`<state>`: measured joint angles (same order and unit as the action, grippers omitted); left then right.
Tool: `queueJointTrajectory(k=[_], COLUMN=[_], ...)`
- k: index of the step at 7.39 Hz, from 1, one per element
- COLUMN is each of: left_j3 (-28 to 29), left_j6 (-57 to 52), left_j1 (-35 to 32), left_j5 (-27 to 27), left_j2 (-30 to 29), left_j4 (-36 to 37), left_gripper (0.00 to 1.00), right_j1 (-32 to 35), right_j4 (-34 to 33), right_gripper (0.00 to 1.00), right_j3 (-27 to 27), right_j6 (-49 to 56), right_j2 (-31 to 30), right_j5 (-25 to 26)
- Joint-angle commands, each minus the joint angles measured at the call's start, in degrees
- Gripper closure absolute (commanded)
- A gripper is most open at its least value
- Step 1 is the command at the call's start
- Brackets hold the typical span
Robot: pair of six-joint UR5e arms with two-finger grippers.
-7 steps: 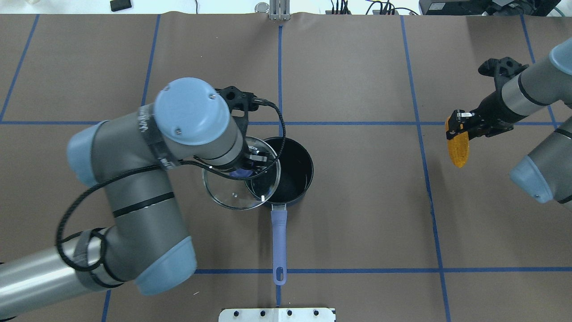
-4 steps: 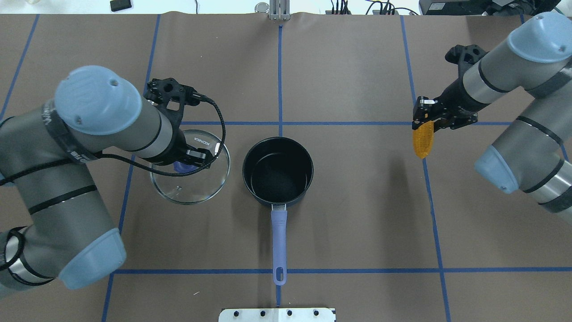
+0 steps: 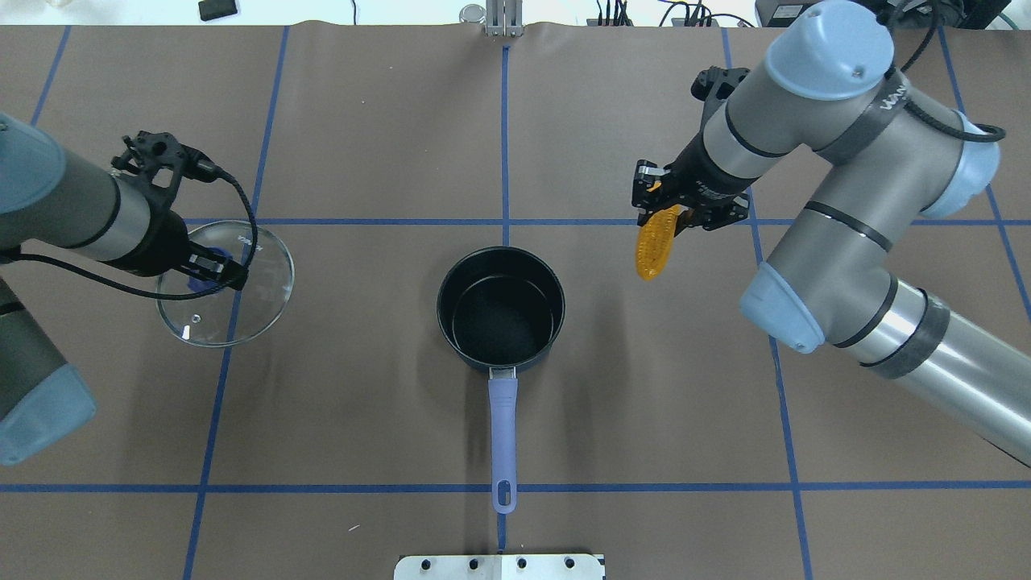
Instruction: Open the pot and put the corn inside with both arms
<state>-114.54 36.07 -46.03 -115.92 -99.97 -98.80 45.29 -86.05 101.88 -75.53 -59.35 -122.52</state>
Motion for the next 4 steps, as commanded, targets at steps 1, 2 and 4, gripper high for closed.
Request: queueJointTrajectory(k=[1,2,4], left_j3=[6.2,9.1,13.9], left_j6=[-6.9,-9.2,-17.0], left_j1=[-4.5,-6.3,-10.2], left_j5=[-3.8,-6.2,-8.3], left_j2=[6.3,8.5,10.8], left_j4=[-11.0,-15.8,-18.8], left_gripper=[0.46,0.46,0.46], right_j1=[-4.1,-6.2,-9.9], right_j4=[-4.5,-4.6,-5.0], right_gripper=[0.67,0.67,0.67], right_j3=[0.1,0.0,-0.8], right_j6=[-4.5,-7.0,-10.1], right_j2=[5.4,7.0,9.6], right_j5=[3.9,5.8,9.3])
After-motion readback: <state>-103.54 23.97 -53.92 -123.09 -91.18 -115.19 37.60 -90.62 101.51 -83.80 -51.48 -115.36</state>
